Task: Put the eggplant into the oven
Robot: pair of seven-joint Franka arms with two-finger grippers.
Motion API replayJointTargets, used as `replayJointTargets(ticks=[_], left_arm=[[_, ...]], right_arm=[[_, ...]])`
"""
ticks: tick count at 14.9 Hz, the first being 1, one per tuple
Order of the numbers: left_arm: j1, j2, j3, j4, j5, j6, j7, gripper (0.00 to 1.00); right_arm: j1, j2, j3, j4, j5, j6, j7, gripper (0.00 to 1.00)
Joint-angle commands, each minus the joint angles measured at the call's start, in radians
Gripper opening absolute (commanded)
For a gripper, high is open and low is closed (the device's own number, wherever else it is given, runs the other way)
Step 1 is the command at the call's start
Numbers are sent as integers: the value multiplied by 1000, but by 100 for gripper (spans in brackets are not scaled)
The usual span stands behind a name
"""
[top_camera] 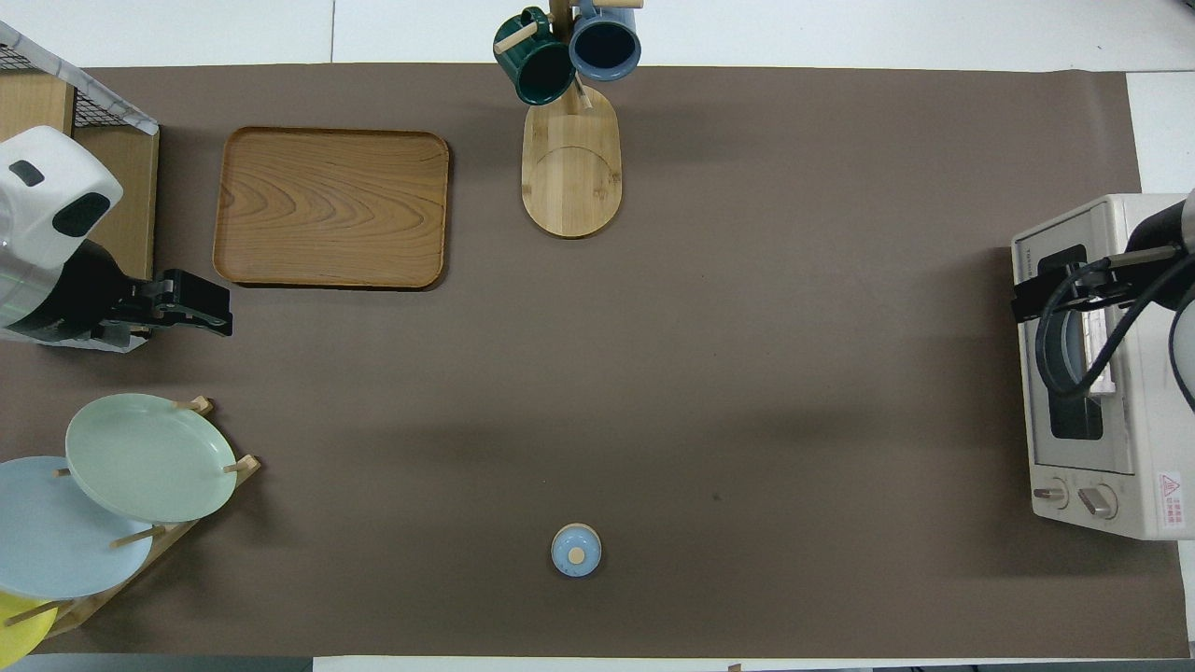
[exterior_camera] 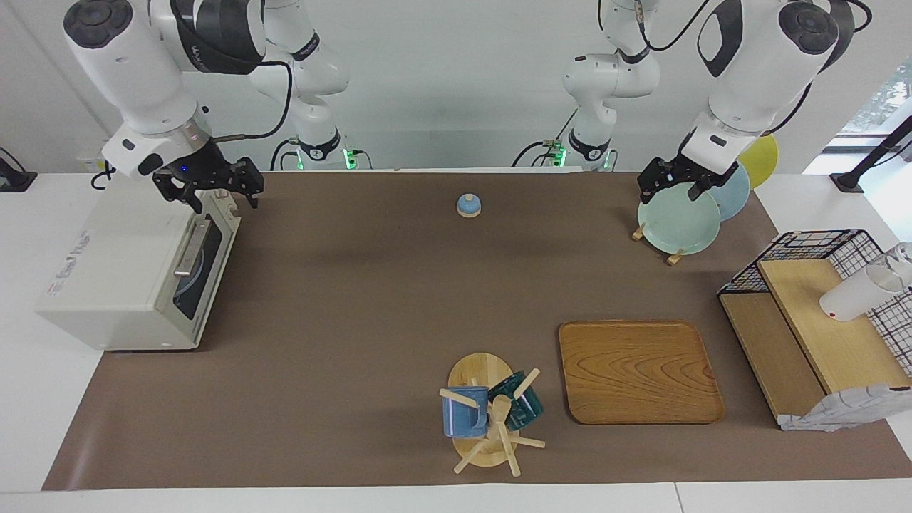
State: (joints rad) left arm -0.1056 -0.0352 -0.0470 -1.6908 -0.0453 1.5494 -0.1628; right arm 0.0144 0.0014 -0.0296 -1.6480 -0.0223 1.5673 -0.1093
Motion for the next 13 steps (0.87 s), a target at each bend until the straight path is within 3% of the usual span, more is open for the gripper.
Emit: replayJointTargets(ticks=[1, 13], left_arm=[[15, 0, -8, 5, -7, -18, 3, 100], [15, 0, -8, 5, -7, -18, 3, 100]], right_arm=[[-17, 14, 2, 33, -1, -15, 20, 100], [-16, 14, 1, 34, 2, -6, 20, 100]])
